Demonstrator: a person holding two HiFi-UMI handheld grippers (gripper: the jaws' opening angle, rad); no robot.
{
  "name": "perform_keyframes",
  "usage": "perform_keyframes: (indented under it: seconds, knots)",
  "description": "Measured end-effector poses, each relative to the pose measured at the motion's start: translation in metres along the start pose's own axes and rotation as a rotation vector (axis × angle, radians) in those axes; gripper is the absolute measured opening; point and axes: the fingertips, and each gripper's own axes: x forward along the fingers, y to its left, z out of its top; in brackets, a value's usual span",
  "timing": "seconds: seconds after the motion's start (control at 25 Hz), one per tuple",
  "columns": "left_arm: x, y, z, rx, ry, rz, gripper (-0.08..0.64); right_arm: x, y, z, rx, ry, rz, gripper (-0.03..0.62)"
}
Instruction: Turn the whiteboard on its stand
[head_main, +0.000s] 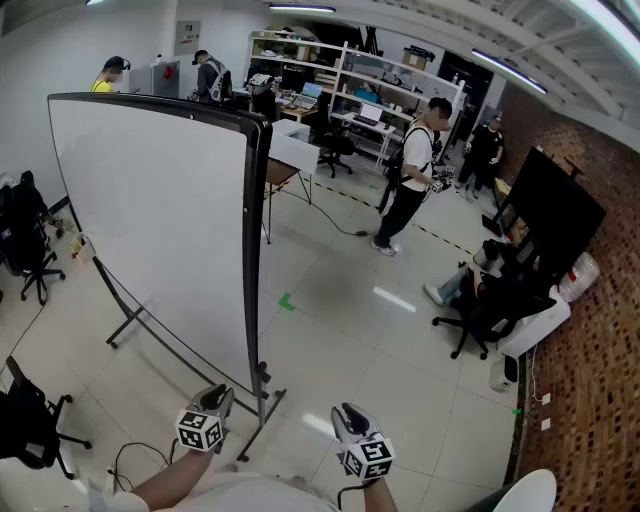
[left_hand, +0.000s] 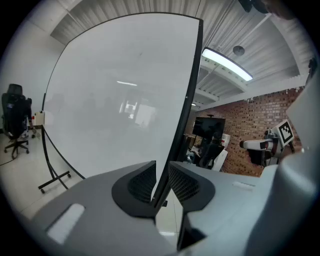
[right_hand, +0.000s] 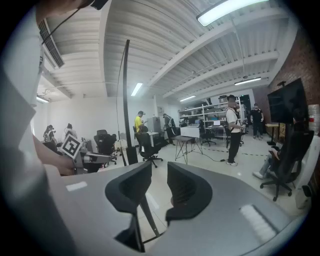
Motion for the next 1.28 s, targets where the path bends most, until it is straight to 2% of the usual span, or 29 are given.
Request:
perform_keyframes:
  seconds: [0.12, 0.24, 0.48, 0.68, 0.88, 1.04, 1.28]
  knots:
    - [0.008, -0.027, 0.013, 0.014, -0.029, 0.008, 0.09, -0.001, -0.029, 0.015, -0.014, -0.025, 0.008, 0.106]
    - [0.004, -0.042, 0.02, 0.009, -0.057, 0.049, 0.078, -0.002, -0.043, 0.028, -0.029, -0.048, 0.048, 0.105]
    - [-0.021, -0.057, 0.022, -0.008, -0.089, 0.172, 0.044, 0.004, -0.044, 0.043, -0.072, -0.055, 0.174, 0.106]
    - [-0.053, -0.055, 0.005, -0.051, -0.083, 0.249, 0.018, 0.009, -0.023, 0.047, -0.106, -0.044, 0.254, 0.106]
    - [-0.076, -0.052, 0.0, -0.064, -0.091, 0.259, 0.018, 0.016, 0.004, 0.063, -0.151, -0.066, 0.304, 0.106]
    - [-0.086, -0.037, 0.009, -0.074, -0.097, 0.253, 0.018, 0.032, 0.026, 0.076, -0.169, -0.079, 0.333, 0.118]
    - [-0.089, -0.027, 0.027, -0.059, -0.116, 0.185, 0.018, 0.048, 0.056, 0.087, -0.165, -0.086, 0.363, 0.161]
